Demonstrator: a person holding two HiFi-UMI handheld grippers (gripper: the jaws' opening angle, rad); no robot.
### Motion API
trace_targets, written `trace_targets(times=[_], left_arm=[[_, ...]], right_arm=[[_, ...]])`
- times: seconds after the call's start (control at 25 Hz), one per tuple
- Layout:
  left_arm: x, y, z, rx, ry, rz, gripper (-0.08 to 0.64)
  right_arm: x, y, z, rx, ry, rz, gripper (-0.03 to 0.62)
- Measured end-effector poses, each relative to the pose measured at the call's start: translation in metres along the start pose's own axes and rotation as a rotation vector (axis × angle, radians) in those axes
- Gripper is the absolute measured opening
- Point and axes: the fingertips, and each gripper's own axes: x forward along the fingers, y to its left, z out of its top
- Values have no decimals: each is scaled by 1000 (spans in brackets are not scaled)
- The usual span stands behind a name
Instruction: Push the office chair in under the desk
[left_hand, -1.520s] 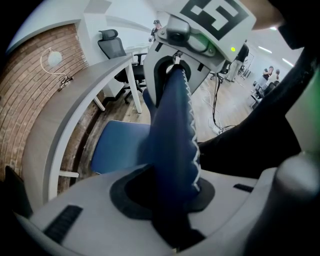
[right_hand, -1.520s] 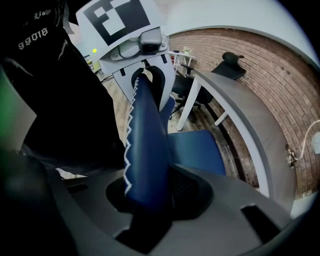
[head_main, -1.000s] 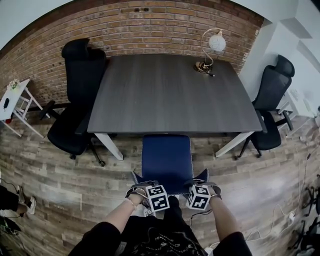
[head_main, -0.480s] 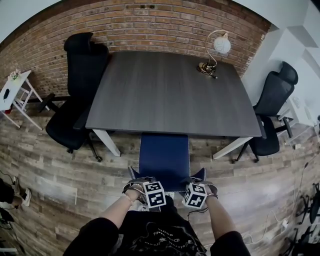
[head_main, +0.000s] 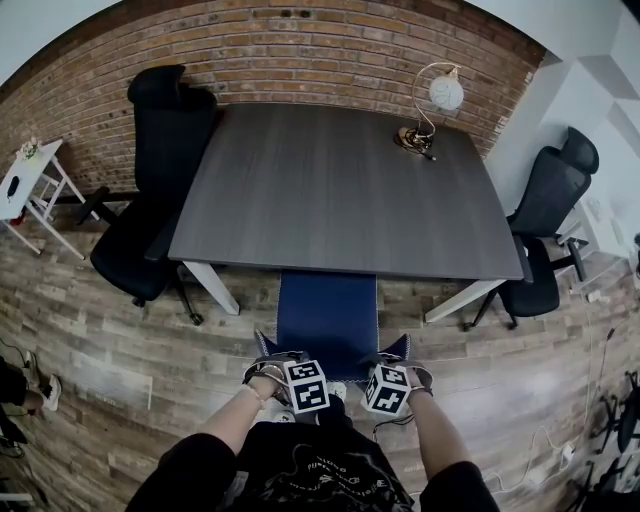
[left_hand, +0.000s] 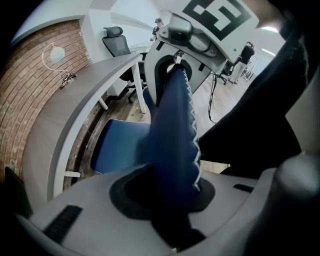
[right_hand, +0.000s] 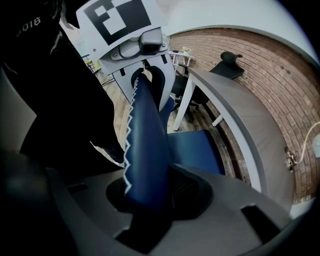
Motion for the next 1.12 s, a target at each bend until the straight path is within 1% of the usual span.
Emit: trace_targets(times=[1.12], left_arm=[[5, 44, 11, -8, 10, 4, 101]], right_arm=[[4, -46, -2, -22, -3, 1, 104]])
